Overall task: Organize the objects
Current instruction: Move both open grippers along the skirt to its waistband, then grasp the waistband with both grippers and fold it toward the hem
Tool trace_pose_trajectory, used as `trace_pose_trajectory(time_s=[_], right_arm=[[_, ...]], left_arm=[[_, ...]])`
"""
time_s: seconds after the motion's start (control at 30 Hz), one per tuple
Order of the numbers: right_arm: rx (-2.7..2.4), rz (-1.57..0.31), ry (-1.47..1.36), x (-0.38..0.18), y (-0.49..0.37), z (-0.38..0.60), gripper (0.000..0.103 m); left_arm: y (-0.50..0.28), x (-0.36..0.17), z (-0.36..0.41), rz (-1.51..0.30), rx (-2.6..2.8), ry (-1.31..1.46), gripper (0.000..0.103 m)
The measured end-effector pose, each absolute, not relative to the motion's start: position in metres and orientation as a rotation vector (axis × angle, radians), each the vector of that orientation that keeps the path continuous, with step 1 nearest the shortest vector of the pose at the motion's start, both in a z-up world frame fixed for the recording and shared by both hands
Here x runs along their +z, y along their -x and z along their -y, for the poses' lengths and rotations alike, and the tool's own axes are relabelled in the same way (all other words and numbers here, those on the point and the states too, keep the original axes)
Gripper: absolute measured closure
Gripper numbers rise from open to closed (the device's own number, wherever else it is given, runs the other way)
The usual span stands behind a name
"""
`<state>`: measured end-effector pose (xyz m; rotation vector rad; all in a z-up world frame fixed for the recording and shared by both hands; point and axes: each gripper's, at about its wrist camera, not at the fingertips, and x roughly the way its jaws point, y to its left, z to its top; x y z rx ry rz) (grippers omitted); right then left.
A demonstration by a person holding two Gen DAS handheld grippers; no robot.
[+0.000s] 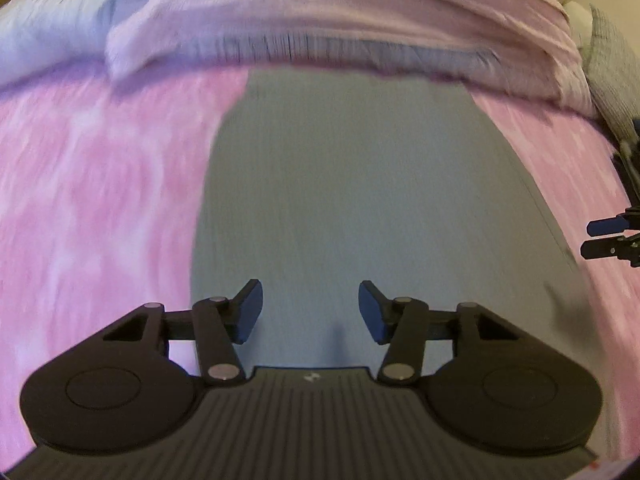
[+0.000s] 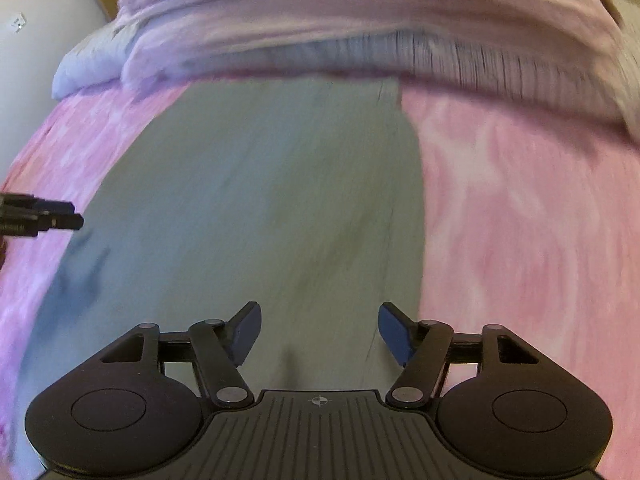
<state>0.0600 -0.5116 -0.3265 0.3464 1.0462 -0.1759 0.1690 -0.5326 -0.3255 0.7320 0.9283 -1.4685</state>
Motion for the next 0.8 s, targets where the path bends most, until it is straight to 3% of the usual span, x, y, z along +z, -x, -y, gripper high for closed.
trace_pose_trajectory(time_s=[0.33, 0.53, 0.63, 0.7, 0.77, 0.8], right_arm=[[-0.2, -0.894, -0.361, -0.343, -0.177, 0.606, 0.041], [-0.226, -0.884, -0.463, -0.367, -0.213, 0.644, 0.052], [-0.234, -0.895, -0.515, -0.384, -0.22, 0.655, 0.061], [-0.225, -0.872, -0.532, -0.389, -0.221, 0.657, 0.082], [-0.224, -0.863, -0.537, -0.388, -0.22, 0.658, 0.091], [-0.214, -0.855, -0.517, -0.385, -0.218, 0.657, 0.095]], left_arm=[[-0.244, -0.355, 0.698, -0.918, -1.493, -0.62, 0.057], [-0.261, -0.375, 0.729, -1.02, -1.525, -0.568, 0.062], [-0.261, -0.388, 0.738, -1.049, -1.515, -0.591, 0.063], [-0.26, -0.391, 0.736, -1.042, -1.523, -0.569, 0.066], [-0.26, -0.393, 0.733, -1.07, -1.551, -0.534, 0.085], [-0.258, -0.393, 0.731, -1.058, -1.546, -0.534, 0.088]])
